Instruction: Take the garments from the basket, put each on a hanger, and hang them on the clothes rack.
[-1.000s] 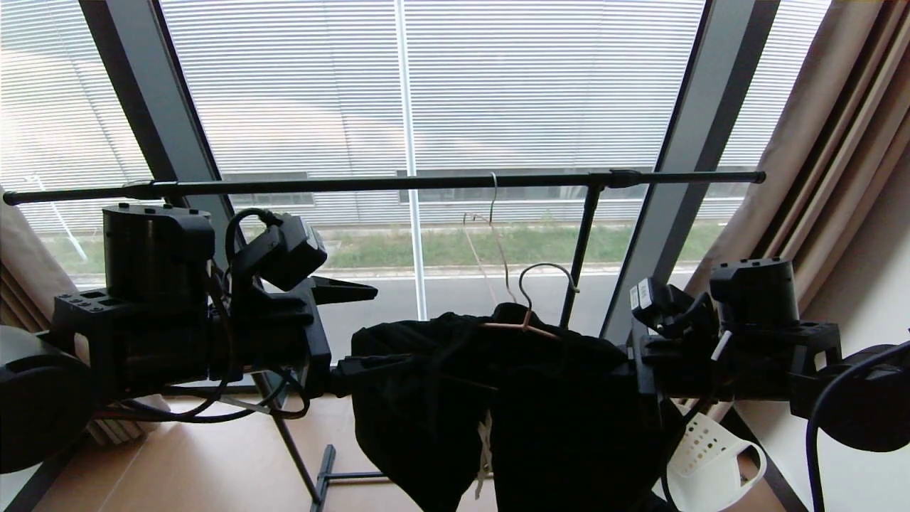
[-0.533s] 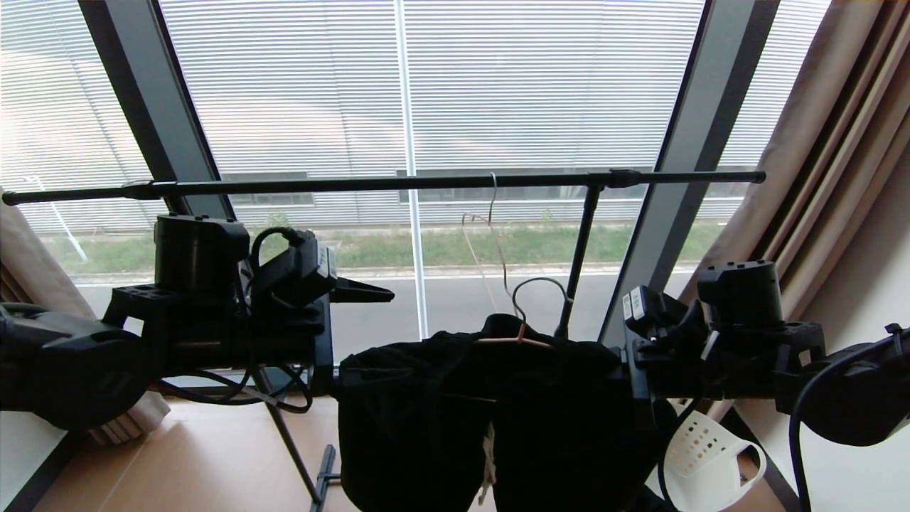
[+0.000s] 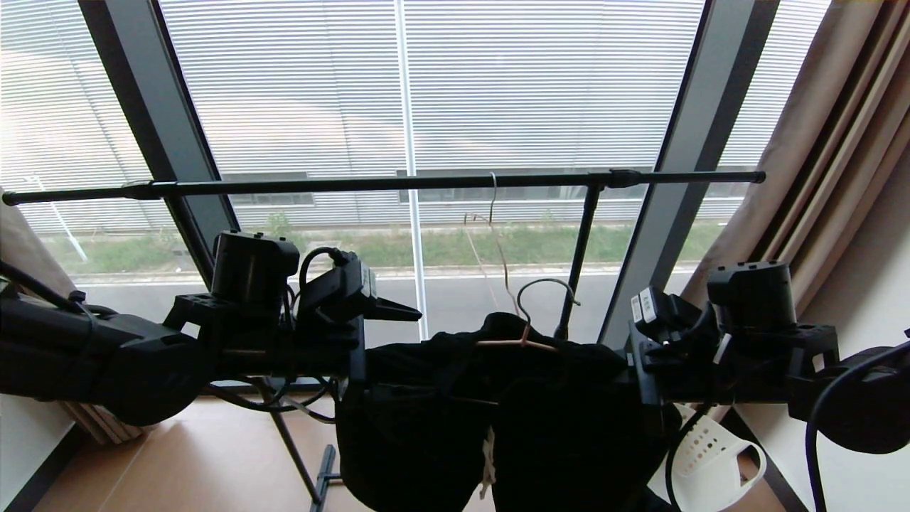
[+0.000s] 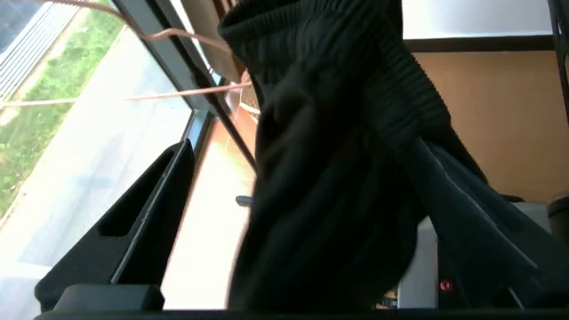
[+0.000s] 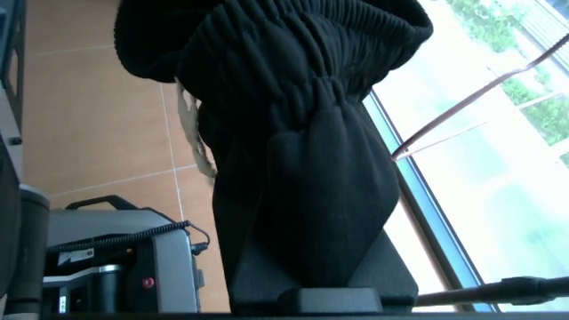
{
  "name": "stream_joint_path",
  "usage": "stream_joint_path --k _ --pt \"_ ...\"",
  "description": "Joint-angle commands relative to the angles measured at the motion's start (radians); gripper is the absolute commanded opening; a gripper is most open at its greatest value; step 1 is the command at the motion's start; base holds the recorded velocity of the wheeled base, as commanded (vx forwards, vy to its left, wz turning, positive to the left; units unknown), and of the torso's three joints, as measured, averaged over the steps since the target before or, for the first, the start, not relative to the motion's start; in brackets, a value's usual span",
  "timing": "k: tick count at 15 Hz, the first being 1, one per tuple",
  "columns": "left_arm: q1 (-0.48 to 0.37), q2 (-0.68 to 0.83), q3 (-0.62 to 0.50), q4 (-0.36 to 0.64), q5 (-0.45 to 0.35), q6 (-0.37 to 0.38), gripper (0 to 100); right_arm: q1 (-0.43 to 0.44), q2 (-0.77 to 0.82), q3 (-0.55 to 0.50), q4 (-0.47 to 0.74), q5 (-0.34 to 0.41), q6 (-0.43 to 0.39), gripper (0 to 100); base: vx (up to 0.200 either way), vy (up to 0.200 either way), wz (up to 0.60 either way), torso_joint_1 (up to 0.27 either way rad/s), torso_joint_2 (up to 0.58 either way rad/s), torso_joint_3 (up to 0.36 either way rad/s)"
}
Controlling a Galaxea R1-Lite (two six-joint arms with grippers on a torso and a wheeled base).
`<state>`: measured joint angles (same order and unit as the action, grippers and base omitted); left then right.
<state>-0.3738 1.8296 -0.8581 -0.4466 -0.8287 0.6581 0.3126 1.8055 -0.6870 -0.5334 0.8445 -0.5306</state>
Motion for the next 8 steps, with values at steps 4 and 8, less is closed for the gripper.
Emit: stream_joint_path --k 4,8 --pt "-0.050 0.046 -0.059 0.002 0.040 -0.005 100 0.010 -0.012 0.006 0.000 0.027 0.001 0 0.000 0.000 0.00 0.000 0.00 0.000" --pt "-0.077 0.060 -0.059 0.002 0.043 -0.008 100 0.020 -0.012 0.003 -0.002 0.030 0.004 0 0.000 0.000 0.00 0.000 0.00 0.000"
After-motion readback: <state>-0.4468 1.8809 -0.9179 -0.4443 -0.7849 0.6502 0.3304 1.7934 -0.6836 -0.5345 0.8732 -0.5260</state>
